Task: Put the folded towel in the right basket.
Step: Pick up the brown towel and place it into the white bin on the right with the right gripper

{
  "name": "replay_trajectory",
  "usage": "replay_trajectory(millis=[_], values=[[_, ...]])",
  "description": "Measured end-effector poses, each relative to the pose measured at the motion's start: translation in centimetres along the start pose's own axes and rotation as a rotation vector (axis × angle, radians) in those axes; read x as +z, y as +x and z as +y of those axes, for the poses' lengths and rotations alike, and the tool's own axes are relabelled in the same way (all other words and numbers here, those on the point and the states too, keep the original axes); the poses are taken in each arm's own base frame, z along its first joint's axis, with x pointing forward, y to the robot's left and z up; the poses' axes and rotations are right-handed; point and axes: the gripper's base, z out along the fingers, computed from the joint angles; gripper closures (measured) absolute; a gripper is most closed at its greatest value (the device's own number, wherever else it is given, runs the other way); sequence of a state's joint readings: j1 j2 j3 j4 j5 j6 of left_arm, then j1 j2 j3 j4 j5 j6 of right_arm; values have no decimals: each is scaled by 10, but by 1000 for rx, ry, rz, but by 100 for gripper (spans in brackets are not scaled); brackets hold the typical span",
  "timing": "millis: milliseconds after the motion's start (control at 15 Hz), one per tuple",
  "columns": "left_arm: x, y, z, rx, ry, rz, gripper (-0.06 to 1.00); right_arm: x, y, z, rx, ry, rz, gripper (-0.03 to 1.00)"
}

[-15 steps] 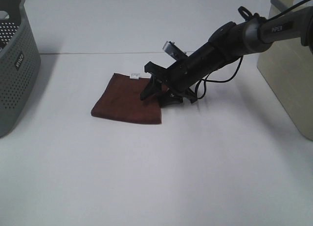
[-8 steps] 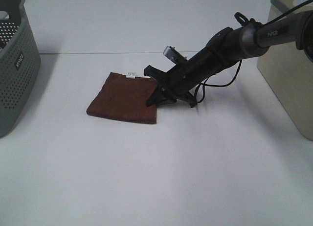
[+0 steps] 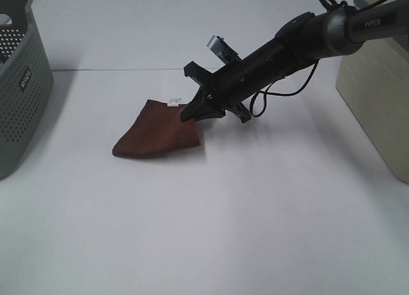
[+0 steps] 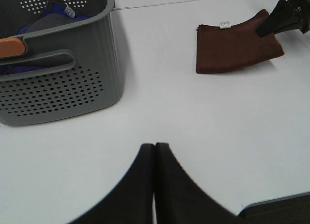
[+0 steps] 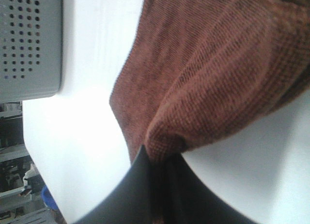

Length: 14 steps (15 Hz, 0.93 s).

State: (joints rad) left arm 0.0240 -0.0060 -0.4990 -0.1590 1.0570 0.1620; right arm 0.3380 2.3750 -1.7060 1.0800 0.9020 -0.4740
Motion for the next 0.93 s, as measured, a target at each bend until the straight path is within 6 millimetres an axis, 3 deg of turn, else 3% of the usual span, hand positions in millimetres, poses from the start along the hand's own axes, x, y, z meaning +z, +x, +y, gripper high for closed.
replay_trajectory(millis=[333,667,933], values=[[0,0,0,0,0,0,94,-24,-2,35,-24,-110,-13,93],[0,0,0,0,0,0,94,-43,2,57,-67,-161,24,93],[0,0,0,0,0,0,94,-72,-9,88,-176,-92,72,93]])
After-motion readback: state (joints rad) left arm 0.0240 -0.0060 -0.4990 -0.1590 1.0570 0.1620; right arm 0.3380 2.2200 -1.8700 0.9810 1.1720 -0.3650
